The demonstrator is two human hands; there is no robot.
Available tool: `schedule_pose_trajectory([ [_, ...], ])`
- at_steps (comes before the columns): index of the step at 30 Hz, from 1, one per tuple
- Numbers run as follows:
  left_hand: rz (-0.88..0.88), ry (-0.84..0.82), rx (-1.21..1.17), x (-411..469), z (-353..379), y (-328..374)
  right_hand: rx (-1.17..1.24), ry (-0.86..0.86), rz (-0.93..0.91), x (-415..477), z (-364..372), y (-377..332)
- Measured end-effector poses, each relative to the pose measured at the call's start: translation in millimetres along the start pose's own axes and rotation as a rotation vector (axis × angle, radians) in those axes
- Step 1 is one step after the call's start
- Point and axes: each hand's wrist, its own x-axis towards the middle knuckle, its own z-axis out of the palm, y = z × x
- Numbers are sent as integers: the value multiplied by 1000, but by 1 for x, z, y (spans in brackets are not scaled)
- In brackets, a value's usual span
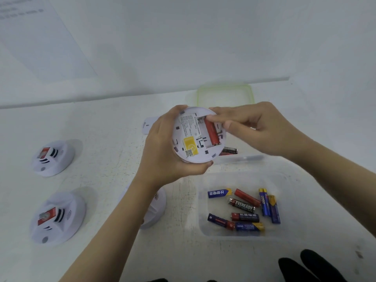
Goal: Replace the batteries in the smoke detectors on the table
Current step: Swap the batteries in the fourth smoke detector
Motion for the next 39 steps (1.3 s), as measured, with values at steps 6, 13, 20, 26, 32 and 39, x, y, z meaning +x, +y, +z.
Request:
schedule_pose_trajectory([
  [6, -99, 9, 15, -4, -2, -13, -246, -75, 251, 15, -9, 26],
  [13, -158, -5, 8, -8, -3, -22, -668, -523, 504, 31, -3, 36],
  [20, -156, -11, 21, -6, -4, -24, -852, -621, 479, 38, 3, 29],
  [26, -147, -13, 29, -5, -6, -23, -851, -622, 497, 39, 0, 31],
  [32, -162, -4, 23, -6, -7, -24, -867, -506, 498, 34, -3, 37],
  [39, -179, -9, 11, -7, -6, -22, -748, -377, 441, 29, -7, 38],
])
